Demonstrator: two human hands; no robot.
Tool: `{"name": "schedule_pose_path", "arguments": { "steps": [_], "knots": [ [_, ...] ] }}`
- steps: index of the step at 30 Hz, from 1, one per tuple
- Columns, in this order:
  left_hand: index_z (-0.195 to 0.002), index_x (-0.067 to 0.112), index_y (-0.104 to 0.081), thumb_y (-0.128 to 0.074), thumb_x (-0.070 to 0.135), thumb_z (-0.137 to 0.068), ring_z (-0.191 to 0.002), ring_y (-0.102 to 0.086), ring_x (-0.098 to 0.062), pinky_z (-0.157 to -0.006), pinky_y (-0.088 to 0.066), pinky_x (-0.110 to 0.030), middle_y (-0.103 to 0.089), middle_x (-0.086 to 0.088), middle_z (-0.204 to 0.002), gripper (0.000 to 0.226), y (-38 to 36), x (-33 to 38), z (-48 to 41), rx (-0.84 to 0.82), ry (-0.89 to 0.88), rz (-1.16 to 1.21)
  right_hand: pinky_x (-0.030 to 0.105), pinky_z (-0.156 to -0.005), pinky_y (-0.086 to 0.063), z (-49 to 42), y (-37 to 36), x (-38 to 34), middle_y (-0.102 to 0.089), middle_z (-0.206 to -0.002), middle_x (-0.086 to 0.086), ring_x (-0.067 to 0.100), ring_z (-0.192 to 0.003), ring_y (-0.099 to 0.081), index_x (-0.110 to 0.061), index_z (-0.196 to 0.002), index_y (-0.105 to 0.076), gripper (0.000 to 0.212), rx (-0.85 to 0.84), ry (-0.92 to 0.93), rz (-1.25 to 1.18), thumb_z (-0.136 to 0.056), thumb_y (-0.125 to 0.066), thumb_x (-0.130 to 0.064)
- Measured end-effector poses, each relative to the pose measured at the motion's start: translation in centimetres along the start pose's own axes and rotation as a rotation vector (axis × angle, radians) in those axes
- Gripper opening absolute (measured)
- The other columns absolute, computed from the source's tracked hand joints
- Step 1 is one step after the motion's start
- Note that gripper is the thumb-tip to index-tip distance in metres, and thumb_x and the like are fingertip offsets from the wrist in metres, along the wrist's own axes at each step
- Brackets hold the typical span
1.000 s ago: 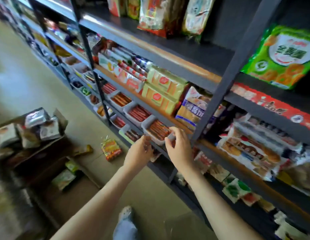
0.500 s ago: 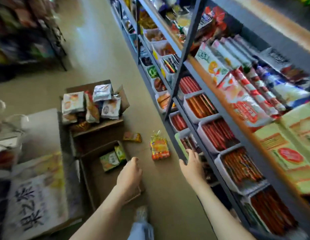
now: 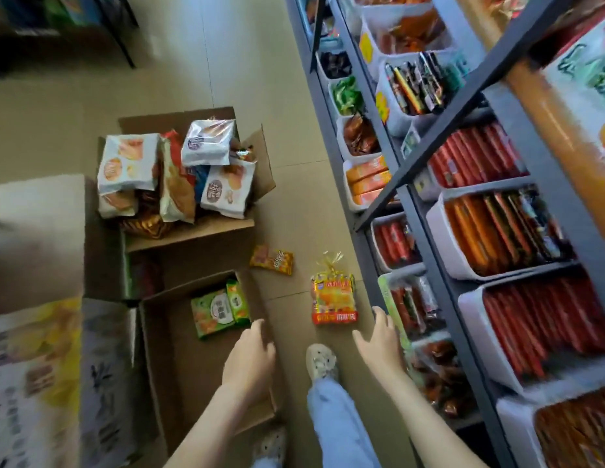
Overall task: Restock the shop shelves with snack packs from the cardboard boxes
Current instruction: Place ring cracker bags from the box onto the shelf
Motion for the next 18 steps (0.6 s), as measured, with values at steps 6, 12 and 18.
{"name": "schedule_pose_path", "arguments": {
  "steps": [6, 12, 18],
  "knots": [
    [-0.149, 0.025, -0.027, -0.049, 0.026, -0.097, -0.120, -0.053, -0.025, -0.094, -0.042, -0.032, -0.050, -0.008, -0.132, 0.056, -13.9, -1.9, -18.0, -0.118, 0.019, -0.007, 0.041, -0.111, -0.024, -18.6, -12.2, 6.9, -0.028, -0.152, 0.008, 0.030, -0.138, -0.028, -0.023, -0.153, -0.010, 0.078, -0.115, 0.070, 0.077, -0.093, -0.060, -0.024],
    [-0.151, 0.043, -0.001, -0.054, 0.035, -0.095, -0.133, -0.040, -0.034, -0.104, -0.037, -0.038, -0.039, -0.022, -0.144, 0.077, -30.2, -6.9, -32.1, -0.315, 0.058, -0.023, 0.051, -0.116, -0.020, -32.7, -24.5, 16.8, 0.001, -0.161, 0.007, 0.035, -0.145, -0.011, -0.038, -0.149, 0.013, 0.104, -0.260, -0.029, 0.085, -0.085, -0.069, -0.039],
    [-0.134, 0.055, 0.028, -0.067, 0.031, -0.087, -0.135, -0.036, -0.034, -0.113, -0.029, -0.040, -0.032, -0.020, -0.143, 0.108, -39.8, -9.4, -36.8, -0.468, -0.056, 0.176, 0.054, -0.114, -0.019, -37.0, -29.5, 21.2, 0.030, -0.155, 0.004, 0.034, -0.147, -0.004, -0.056, -0.133, 0.029, 0.120, -0.347, 0.033, 0.039, -0.075, -0.076, -0.047]
  ]
}}
Point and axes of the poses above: each hand's wrist, its own z-axis away from the middle knuckle, its own y-axis out of the back of the hand, x = y × z, the point moved 4 cm from there along -z, towards the middle knuckle
